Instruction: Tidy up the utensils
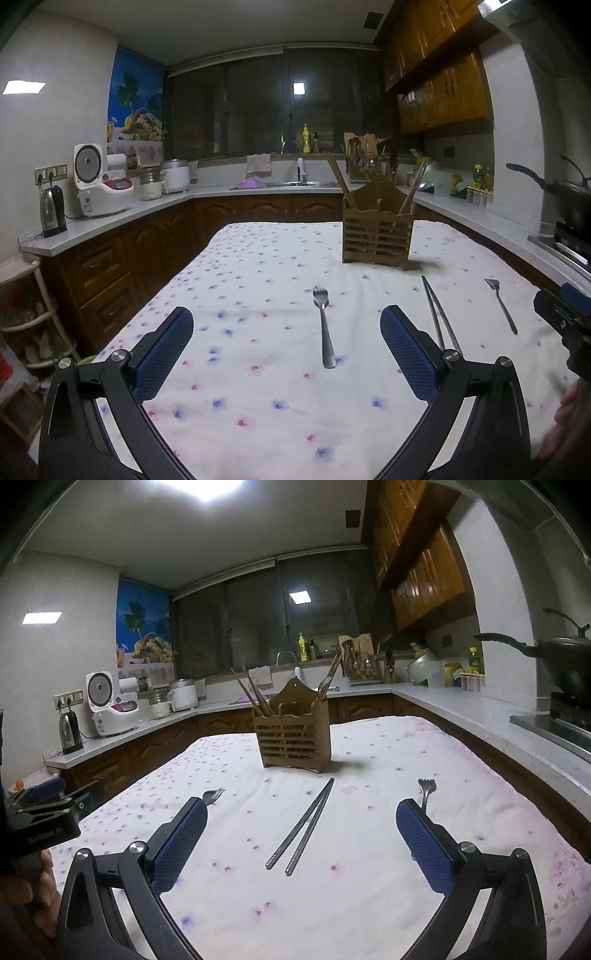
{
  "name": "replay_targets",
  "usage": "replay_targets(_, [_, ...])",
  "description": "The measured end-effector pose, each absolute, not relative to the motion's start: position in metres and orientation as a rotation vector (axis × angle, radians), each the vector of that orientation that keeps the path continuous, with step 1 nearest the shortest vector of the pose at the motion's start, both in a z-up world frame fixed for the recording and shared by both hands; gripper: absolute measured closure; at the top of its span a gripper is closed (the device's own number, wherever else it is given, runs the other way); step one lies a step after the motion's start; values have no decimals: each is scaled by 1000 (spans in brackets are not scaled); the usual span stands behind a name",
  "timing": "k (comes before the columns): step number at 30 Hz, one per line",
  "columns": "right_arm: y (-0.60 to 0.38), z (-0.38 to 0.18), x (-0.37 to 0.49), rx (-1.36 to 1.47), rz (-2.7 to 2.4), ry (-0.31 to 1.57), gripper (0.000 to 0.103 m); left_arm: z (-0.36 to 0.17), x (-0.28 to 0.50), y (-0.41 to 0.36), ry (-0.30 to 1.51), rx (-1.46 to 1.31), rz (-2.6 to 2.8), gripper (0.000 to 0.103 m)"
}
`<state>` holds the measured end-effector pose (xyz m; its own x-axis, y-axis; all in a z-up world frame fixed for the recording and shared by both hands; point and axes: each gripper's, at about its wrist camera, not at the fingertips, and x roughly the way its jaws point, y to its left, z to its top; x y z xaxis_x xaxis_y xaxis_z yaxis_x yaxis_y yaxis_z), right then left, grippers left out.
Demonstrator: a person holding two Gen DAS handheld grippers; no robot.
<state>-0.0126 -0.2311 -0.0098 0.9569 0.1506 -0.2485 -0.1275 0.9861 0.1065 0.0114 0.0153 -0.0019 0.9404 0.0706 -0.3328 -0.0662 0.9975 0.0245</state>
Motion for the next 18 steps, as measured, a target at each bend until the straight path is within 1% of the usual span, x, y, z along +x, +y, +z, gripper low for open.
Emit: replay_targets(18, [-231,-10,-12,90,141,262,0,-2,11,15,337,12,74,0])
